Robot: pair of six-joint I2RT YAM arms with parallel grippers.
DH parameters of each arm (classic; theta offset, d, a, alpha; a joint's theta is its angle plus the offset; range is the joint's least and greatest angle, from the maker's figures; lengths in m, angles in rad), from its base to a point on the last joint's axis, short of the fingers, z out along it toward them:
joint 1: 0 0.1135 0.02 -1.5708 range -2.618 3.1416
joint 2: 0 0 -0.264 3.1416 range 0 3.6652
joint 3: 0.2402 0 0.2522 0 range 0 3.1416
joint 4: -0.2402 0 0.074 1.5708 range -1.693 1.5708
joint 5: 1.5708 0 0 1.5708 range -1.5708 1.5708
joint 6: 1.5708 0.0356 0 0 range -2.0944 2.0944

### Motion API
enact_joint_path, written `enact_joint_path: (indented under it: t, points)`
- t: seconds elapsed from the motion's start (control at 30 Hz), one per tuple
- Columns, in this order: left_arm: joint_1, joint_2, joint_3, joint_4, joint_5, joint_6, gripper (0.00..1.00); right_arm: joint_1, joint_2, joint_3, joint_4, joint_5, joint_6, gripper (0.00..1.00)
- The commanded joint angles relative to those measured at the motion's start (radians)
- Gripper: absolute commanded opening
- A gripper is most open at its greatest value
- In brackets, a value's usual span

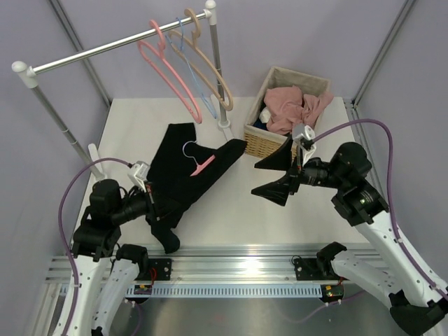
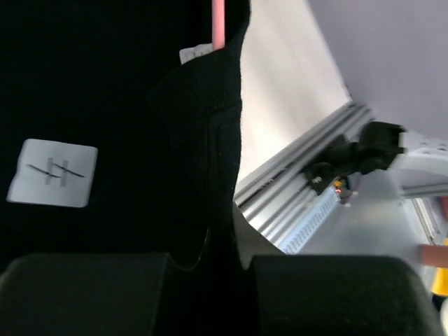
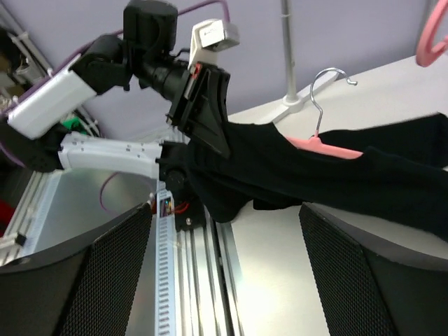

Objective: Remove the t-shirt from the hanger

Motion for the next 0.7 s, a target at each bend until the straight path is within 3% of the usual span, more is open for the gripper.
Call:
enact_joint_path:
  t: [0.0,0.17,0.27,0.4,0.5,0.67]
  points:
    - [-0.035,0.003,0.014,0.287,0.213,-0.116,0.00,0.008,0.069,0.056,-0.023,-0.134,-0.170,0.95]
    - [-0.182,0.053,0.047,0.294,0.117,-0.090,0.00,0.006,0.158,0.133,-0.084,-0.108,-0.234,0.94]
    - [-0.402,0.147,0.054,0.314,-0.003,-0.047,0.00,0.006,0.203,0.150,-0.128,-0.099,-0.328,0.94]
    - [-0.600,0.234,0.064,0.345,-0.126,-0.006,0.00,0.006,0.246,0.206,-0.226,-0.079,-0.393,0.92]
    - [-0.703,0.284,0.077,0.362,-0.215,0.004,0.00,0.006,0.223,0.178,-0.256,-0.068,-0.407,0.91]
    - [-0.728,0.271,0.106,0.387,-0.226,0.007,0.00,0.006,0.102,0.079,-0.236,-0.051,-0.381,0.89]
